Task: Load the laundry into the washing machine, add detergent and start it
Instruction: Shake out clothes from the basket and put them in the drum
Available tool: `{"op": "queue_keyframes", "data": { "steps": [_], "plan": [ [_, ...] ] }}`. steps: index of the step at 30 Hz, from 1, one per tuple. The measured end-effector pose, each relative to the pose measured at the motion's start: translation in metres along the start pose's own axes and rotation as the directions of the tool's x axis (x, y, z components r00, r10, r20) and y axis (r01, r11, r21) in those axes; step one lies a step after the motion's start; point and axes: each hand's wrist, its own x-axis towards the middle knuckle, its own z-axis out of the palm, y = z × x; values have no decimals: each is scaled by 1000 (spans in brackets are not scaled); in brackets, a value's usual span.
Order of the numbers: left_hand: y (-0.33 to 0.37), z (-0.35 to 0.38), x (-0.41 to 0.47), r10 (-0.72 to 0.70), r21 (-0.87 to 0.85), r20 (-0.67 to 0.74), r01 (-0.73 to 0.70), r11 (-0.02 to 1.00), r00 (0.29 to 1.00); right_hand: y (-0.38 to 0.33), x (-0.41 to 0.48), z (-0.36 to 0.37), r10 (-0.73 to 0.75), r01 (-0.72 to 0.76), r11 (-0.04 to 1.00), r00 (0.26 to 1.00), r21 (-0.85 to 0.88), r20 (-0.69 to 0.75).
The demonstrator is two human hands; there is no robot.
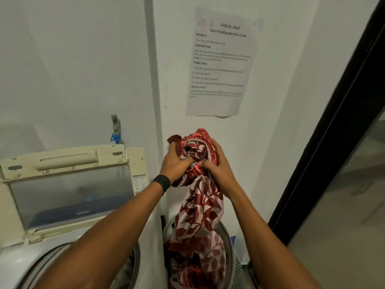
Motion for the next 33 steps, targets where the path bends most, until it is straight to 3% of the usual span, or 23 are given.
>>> {"op": "queue_keyframes", "data": {
  "steps": [4, 7, 10, 12, 15, 18, 20, 21, 23, 25, 27, 29, 31, 33],
  "plan": [
    [4, 2, 6, -41, -101, -92, 32, 994, 995, 58, -34, 12, 217, -208, 968, 975, -143, 51],
    [3, -1, 8, -57, -12, -118, 56, 998, 991, 72, -45, 10, 283, -283, 952, 959, -119, -21],
    [-9, -14, 8, -76, 135, -244, 112, 985, 967, 42, -32, 0, 211, -219, 975, 965, -38, -156],
    [-19, -16, 3, -53, 238, -252, 115, 964, 966, 18, -18, -5, 150, -149, 989, 962, 20, -230],
    [-13, -6, -5, -93, 193, -228, 139, 971, 969, -8, 4, 2, 106, -90, 994, 955, 67, -278],
    [0, -8, -6, -212, -31, 36, 214, 976, 976, -11, 16, 7, 76, -40, 992, 949, 121, -306],
    [11, -13, -12, -250, -184, 250, 299, 936, 935, -6, 20, 3, 57, -20, 993, 947, 119, -318],
    [16, -16, -14, -241, -172, 329, 309, 935, 913, -5, 21, 1, 68, -27, 990, 950, 137, -305],
    [21, -15, -18, -199, 8, 397, 213, 977, 896, -4, 20, 2, 104, -58, 977, 969, 204, -223],
    [18, -7, -18, -145, 174, 278, 98, 980, 950, -4, 17, 7, 119, -90, 964, 988, 251, -99],
    [10, -3, -16, -84, 179, 135, 59, 982, 987, -4, 13, 7, 108, -103, 952, 994, 290, -1],
    [5, -1, -15, -52, 137, 79, 41, 990, 996, -2, 10, 3, 79, -87, 935, 996, 343, 37],
    [6, -1, -12, -53, 82, -2, 53, 995, 999, 8, 5, 2, 38, -27, 960, 999, 280, -37],
    [9, 0, -9, -65, 39, -66, 68, 997, 996, 20, -4, 11, 3, 8, 996, 992, 93, -125]
  ]
}}
